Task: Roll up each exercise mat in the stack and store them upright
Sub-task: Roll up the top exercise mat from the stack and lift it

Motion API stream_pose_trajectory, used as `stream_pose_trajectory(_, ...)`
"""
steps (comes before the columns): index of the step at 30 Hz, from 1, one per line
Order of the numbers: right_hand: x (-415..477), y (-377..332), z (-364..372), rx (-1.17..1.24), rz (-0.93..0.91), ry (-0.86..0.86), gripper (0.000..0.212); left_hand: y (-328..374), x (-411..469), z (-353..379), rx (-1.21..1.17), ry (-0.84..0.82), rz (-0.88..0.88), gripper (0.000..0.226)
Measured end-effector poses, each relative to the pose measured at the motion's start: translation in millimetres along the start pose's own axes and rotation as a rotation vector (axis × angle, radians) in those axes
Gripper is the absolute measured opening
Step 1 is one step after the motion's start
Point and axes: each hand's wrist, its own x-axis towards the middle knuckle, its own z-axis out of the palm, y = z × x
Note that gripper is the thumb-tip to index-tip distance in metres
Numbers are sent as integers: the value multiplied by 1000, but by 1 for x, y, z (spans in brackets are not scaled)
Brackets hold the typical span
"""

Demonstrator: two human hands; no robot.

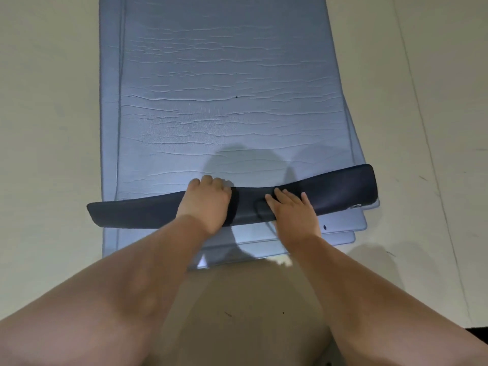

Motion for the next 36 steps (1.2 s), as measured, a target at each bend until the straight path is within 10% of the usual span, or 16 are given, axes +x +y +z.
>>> stream_pose_trajectory(13,-3,0,-7,-3,-31,-18,83,-4,-9,18,-48,-117,17,49)
stream_pose_trajectory(21,11,6,-58,-14,-82,-139,34,-39,-2,-14,-474,-241,59,21)
stream_pose_trajectory(28,15,3,-69,214,-91,-298,18,-64,0,-4,-725,-494,-30,41)
stream_pose_trajectory(36,27,-10,-59,243,104,-89,33,-68,20,16,-682,-125,-172,36)
